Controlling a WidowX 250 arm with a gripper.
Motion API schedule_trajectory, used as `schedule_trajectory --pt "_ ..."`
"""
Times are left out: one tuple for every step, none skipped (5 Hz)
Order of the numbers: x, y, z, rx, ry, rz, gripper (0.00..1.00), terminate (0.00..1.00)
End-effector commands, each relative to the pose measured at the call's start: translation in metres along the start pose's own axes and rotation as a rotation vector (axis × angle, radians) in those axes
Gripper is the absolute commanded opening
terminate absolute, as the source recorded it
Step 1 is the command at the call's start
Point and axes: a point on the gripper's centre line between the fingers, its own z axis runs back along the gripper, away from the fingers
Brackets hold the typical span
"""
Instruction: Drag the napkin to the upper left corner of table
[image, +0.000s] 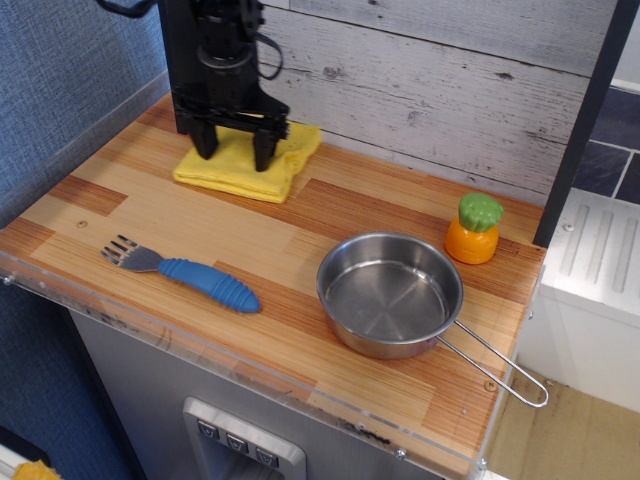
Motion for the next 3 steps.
schedule_trajectory --pt "-0.003 0.022 0.018 0.028 -0.03 0.033 1.0 0.0" --pt "-0.002 0.016 0.022 0.021 -0.036 0.025 1.0 0.0" --pt "-0.002 0.015 0.035 0.049 -0.084 0.017 1.0 0.0"
